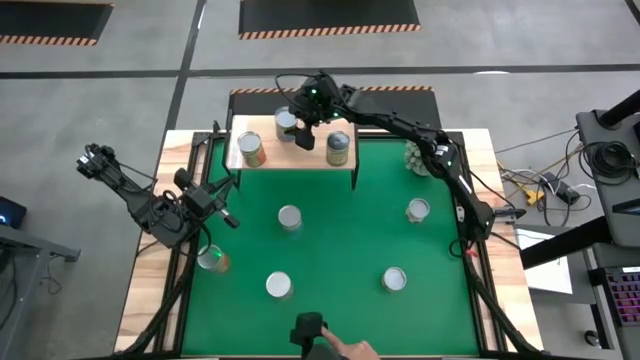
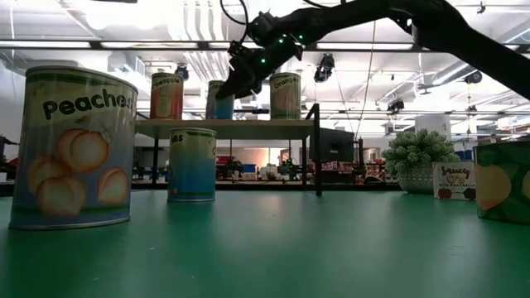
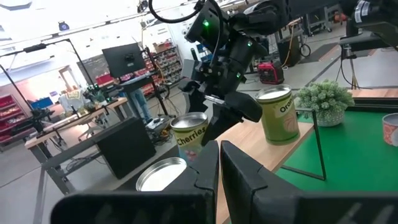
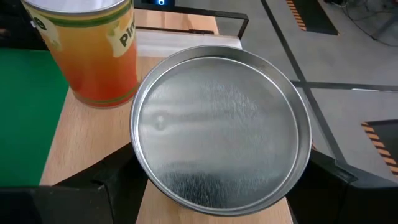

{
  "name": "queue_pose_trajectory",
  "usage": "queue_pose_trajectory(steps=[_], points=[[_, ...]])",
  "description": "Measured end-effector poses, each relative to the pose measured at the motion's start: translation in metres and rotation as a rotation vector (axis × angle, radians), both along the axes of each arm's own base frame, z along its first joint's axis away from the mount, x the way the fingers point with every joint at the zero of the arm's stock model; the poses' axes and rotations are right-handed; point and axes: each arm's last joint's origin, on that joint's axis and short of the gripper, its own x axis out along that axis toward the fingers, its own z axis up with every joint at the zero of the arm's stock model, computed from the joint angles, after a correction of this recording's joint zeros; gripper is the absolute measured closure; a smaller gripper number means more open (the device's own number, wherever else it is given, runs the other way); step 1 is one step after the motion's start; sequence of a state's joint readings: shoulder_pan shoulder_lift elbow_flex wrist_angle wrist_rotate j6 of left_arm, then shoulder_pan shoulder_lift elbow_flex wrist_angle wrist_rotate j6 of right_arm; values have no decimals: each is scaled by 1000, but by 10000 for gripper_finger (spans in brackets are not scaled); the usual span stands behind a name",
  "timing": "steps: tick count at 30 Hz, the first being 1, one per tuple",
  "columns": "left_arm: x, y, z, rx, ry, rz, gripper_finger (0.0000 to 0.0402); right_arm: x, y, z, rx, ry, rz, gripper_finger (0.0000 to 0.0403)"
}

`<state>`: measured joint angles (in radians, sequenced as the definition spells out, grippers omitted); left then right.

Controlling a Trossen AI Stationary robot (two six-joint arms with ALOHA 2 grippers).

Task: Pick and place cans onto a shelf
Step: Put the canned cherries on the shelf

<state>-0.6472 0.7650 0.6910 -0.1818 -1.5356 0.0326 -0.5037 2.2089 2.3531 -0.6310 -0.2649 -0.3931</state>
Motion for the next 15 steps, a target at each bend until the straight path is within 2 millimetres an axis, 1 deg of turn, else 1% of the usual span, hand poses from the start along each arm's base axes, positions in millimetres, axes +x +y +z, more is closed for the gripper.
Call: queue_pose_trajectory(steps=[5, 15], points=[[0, 0, 0, 1, 1, 0, 402, 0, 0, 0, 13, 2, -6, 106], [0, 0, 0, 1, 2, 0, 402, 1, 2, -1, 27, 4, -10, 65]])
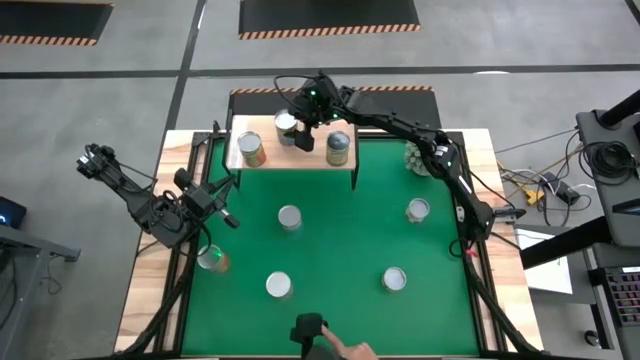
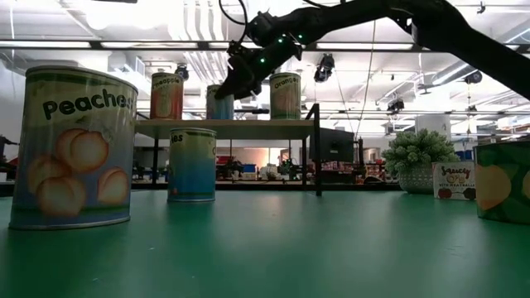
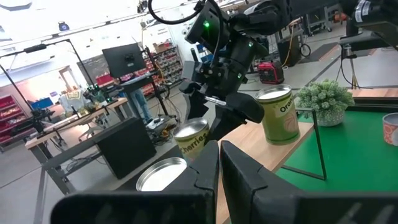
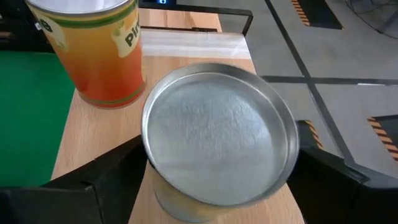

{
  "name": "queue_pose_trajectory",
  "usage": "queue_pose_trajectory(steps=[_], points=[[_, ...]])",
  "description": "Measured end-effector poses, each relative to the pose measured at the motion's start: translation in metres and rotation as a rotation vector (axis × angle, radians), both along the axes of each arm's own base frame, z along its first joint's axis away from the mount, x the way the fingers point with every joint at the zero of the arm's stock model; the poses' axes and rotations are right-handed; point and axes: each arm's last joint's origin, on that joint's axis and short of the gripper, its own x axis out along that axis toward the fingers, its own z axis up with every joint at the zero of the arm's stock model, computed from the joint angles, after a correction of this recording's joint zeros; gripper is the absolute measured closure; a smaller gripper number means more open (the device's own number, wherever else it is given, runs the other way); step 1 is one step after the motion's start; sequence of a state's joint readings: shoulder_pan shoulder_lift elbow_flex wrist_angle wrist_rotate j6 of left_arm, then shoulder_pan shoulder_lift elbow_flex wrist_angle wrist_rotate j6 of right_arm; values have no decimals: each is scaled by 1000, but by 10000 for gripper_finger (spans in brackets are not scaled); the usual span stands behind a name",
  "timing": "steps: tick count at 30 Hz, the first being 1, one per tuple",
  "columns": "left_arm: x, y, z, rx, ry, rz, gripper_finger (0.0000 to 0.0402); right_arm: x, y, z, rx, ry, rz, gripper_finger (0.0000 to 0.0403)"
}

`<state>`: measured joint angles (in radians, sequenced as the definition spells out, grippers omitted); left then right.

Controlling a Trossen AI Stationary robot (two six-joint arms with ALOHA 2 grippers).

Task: Pick and place cans onto a shelf
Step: Put the canned cherries on the shelf

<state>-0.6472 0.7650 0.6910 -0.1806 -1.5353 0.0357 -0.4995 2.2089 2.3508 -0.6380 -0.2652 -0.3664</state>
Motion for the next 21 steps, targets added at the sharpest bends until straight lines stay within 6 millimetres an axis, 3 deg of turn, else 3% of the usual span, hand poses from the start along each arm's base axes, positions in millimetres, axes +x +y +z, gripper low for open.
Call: queue_pose_trajectory(steps=[9, 16, 21], points=[[0, 0, 1, -7, -9, 0, 402, -3, 2, 7, -20, -7, 5, 49], [3, -3, 2, -56, -26, -113, 402, -29, 18, 57, -68, -65, 20, 51], [8, -7, 20, -123, -69, -267, 402, -51, 58, 99, -64, -104, 140, 68]])
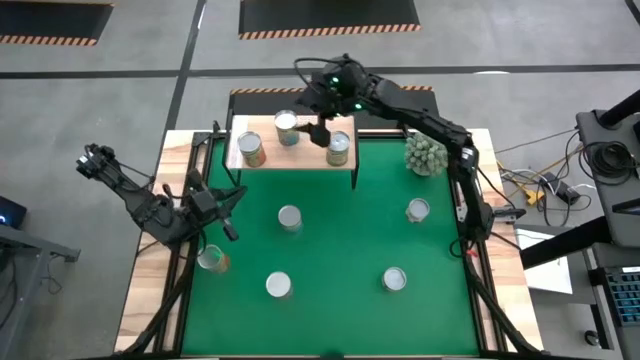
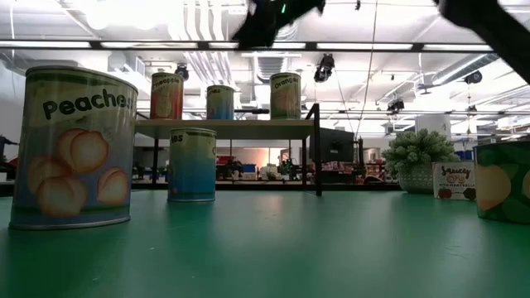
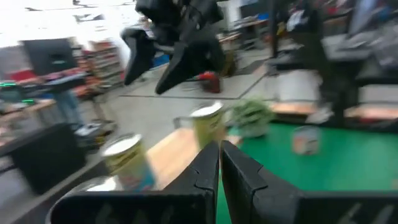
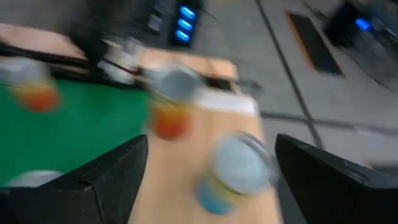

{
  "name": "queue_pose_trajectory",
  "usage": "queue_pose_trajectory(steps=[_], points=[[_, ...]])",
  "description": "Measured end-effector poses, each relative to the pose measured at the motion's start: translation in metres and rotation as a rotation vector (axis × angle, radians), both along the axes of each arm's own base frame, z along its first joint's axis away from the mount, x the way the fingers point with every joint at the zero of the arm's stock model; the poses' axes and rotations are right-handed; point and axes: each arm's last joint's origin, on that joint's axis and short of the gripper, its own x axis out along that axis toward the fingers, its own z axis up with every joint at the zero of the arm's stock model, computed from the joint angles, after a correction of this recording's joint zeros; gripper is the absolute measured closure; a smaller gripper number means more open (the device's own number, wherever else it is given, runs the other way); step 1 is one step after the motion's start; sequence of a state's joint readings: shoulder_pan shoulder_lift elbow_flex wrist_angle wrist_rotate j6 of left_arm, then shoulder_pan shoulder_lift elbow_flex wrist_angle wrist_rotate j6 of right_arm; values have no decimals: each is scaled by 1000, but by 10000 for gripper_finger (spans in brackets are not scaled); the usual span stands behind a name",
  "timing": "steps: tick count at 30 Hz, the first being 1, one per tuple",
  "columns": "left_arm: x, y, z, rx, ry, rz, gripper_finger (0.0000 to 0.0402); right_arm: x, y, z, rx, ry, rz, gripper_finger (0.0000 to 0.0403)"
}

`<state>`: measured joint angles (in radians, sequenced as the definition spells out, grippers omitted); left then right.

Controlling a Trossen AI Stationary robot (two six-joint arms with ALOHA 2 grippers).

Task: Pick and place cans onto a shelf
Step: Put the canned cherries on the shelf

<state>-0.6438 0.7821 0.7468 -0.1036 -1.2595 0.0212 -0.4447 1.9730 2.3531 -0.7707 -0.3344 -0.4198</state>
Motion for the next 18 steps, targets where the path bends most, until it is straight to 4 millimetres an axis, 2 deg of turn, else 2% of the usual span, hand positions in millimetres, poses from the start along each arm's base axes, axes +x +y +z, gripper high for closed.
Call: queue_pose_trajectory(steps=[3, 7, 10, 13, 18], points=[[7, -5, 16, -20, -18, -38, 402, -12, 42, 26, -22, -23, 97, 76], [24, -18, 20, 24, 31, -45, 402, -22, 97, 42, -56, -15, 220, 78], [39, -24, 27, 100, 97, -33, 402, -27, 133, 45, -90, -2, 286, 78], [50, -23, 49, 137, 153, -46, 402, -36, 166, 45, -145, 22, 299, 78], [68, -5, 78, 118, 318, -165, 402, -52, 208, 30, -178, 82, 320, 78]])
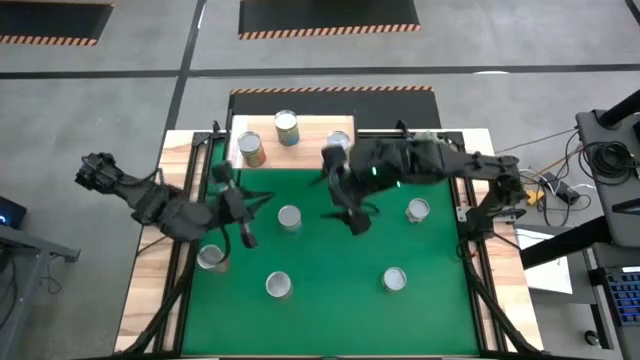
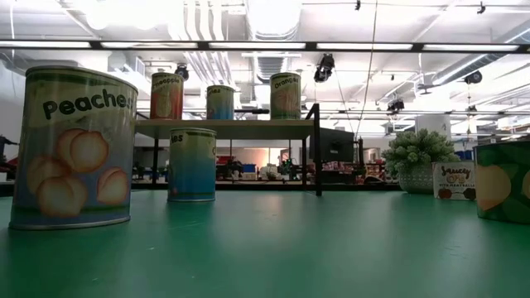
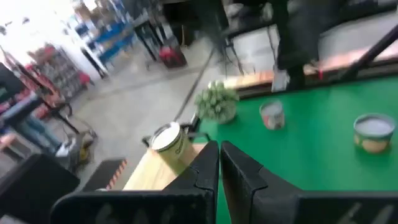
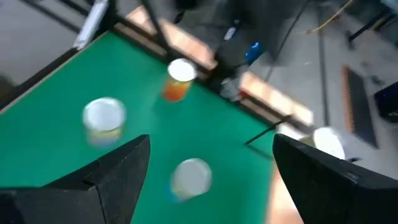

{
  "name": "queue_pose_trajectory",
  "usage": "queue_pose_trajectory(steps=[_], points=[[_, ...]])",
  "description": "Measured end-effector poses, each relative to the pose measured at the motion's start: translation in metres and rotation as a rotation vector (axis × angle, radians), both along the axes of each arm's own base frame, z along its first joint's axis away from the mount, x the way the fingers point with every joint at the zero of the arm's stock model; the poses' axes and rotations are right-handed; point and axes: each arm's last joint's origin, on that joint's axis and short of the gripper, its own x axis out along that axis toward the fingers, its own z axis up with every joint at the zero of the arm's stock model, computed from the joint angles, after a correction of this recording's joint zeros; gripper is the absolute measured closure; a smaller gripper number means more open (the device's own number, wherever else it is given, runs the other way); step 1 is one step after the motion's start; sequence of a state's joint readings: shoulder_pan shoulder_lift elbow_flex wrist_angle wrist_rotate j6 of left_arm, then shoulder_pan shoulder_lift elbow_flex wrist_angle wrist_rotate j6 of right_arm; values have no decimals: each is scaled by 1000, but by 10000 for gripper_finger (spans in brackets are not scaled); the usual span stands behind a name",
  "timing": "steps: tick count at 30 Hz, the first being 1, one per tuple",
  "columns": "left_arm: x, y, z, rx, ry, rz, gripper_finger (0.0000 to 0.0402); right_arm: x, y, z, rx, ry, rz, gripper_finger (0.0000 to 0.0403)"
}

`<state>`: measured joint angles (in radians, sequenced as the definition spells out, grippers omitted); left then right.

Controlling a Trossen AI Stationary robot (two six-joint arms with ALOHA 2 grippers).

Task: Pick and place cans onto a shelf
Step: Put the canned cherries on the shelf

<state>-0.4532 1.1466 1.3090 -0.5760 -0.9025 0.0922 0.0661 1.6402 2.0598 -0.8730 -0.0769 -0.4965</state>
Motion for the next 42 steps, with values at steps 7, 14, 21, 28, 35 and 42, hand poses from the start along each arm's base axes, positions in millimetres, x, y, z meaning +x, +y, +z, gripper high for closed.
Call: queue_pose_trajectory(steps=[7, 14, 21, 28, 35, 42], points=[[21, 55, 7, -12, 267, 113, 402, -31, 26, -39, 26, 7, -38, 78], [40, 133, -10, -87, 418, 154, 402, -56, 25, -92, 50, -48, -50, 78], [53, 225, -20, -230, 410, 241, 402, -75, 19, -122, 7, -167, -108, 78], [69, 276, -33, -274, 544, 316, 402, -91, 15, -135, -2, -189, -119, 78], [80, 288, -40, -320, 638, 325, 402, -107, 12, -124, -6, -243, -119, 78], [78, 289, -46, -318, 677, 411, 402, -115, 11, -119, -24, -273, -110, 78]])
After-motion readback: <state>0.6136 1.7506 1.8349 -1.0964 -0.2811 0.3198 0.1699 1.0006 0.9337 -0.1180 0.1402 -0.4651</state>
